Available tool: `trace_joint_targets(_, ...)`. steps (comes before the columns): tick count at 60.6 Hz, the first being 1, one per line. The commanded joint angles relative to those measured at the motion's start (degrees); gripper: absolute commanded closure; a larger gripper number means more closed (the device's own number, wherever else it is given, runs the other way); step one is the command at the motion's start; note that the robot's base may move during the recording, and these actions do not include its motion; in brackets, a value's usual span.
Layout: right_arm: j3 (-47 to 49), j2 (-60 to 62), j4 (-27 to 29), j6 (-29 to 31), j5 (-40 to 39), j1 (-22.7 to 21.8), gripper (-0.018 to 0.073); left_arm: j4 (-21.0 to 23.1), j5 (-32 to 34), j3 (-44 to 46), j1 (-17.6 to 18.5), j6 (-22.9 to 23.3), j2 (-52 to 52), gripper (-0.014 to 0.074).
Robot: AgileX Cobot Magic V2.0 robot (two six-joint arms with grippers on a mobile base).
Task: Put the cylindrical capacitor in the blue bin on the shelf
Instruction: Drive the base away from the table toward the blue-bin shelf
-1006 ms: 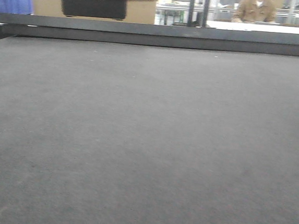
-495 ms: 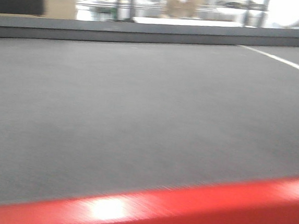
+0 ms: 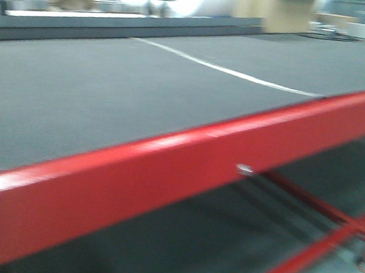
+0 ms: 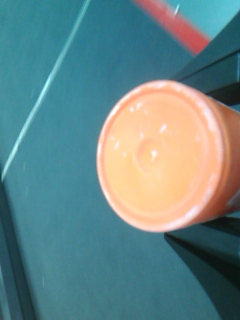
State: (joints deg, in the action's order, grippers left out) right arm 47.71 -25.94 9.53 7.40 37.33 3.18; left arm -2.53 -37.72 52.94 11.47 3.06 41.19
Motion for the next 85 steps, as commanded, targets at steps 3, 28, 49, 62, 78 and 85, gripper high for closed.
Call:
trace_joint_targets(3,0.13,0.35,-0.27,-0.01,-1.33,0.18,0.0721,-0.03,1.21,0.39,0.42,0.04,-0.22,0.0707)
trace_joint_targets(28,0.13,0.35,-0.27,-0.01,-1.33,0.18,0.0721,-0.03,1.21,0.39,0.42,0.04,-0.22,0.0707)
trace_joint_targets(49,0.13,0.35,-0.27,-0.01,-1.33,0.18,0.0721,-0.03,1.21,0.39,0.42,0.04,-0.22,0.0707)
trace_joint_targets(62,0.13,0.35,-0.27,-0.01,-1.33,0.18,0.0721,-0.03,1.21,0.39,0.42,0.04,-0.22,0.0707)
trace_joint_targets(78,0.13,0.35,-0.27,-0.01,-1.33,0.18,0.0721,-0.03,1.21,0.39,0.42,0.04,-0.22,0.0707)
trace_joint_targets(85,0.13,0.35,-0.27,-0.01,-1.33,0.18,0.0721,-0.03,1.21,0.39,0.42,0.04,-0.22,0.0707)
